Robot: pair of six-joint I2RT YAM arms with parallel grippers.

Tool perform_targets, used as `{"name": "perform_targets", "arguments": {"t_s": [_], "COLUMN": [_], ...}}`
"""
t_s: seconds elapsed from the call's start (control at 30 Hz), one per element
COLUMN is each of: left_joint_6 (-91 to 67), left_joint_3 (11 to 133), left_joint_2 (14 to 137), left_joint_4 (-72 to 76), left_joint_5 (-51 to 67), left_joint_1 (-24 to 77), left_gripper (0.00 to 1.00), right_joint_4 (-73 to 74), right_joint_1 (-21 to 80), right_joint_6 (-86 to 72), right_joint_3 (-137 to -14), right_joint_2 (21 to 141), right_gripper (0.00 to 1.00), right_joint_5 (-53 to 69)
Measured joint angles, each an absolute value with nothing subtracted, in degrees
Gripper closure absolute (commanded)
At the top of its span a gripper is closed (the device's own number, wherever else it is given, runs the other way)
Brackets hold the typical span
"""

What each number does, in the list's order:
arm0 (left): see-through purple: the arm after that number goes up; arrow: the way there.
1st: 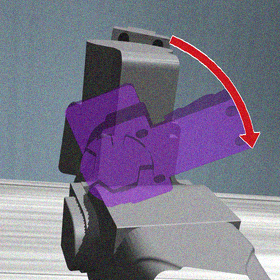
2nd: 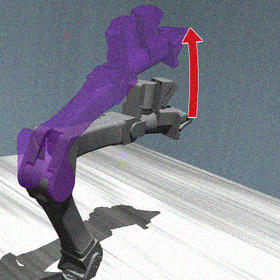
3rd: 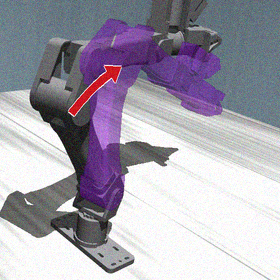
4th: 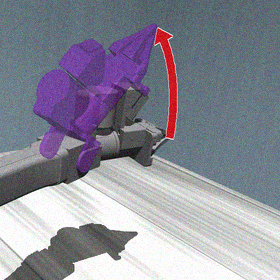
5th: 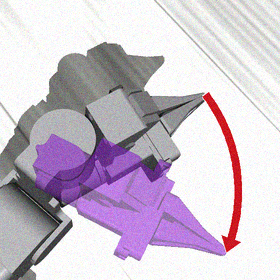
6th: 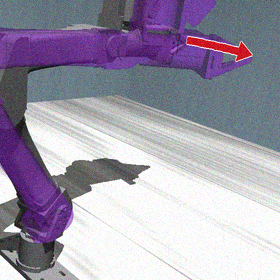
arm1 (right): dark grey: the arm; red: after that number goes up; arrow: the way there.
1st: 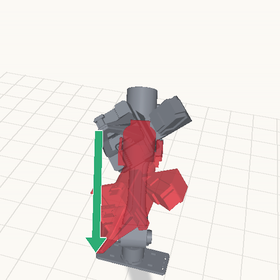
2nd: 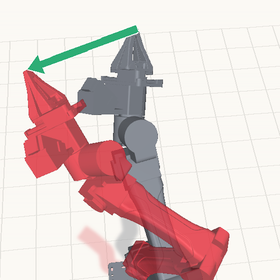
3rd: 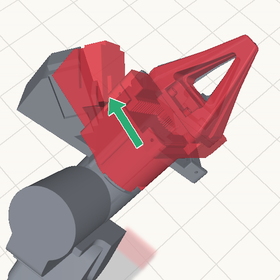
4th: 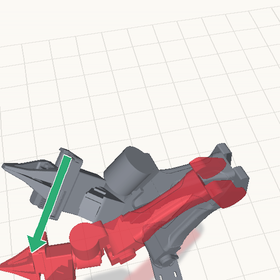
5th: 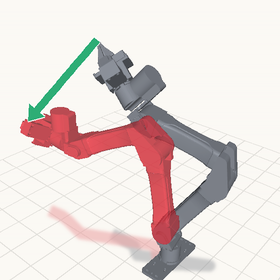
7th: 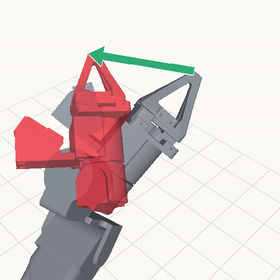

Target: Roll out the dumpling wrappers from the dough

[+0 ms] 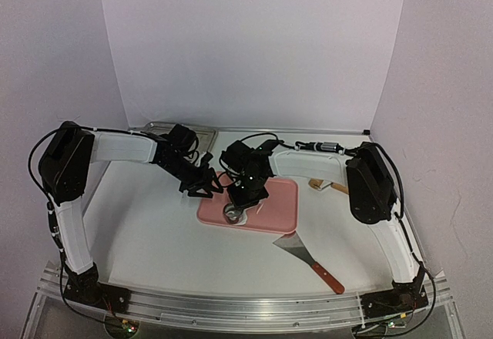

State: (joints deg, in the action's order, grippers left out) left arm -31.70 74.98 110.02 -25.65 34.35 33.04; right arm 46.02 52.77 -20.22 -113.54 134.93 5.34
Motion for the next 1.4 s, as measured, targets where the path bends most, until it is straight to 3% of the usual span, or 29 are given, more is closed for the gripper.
{"name": "perform_targets", "arguments": {"t_s": [1.4], "left_joint_6": [-32.03], "left_joint_3": [75.4], "left_joint_2": [111.9], "left_joint_4": [-25.52], "left_joint_5": [36.4], "left_joint_1": [33.36], "left_gripper": [0.53], "right_joint_4": [44.2], "right_joint_1": [51.44], "right_joint_6": [-21.94], "right_joint_3": [-111.8], "right_joint_2": [135.04], "right_gripper": [1.0], "right_joint_5": [8.32]}}
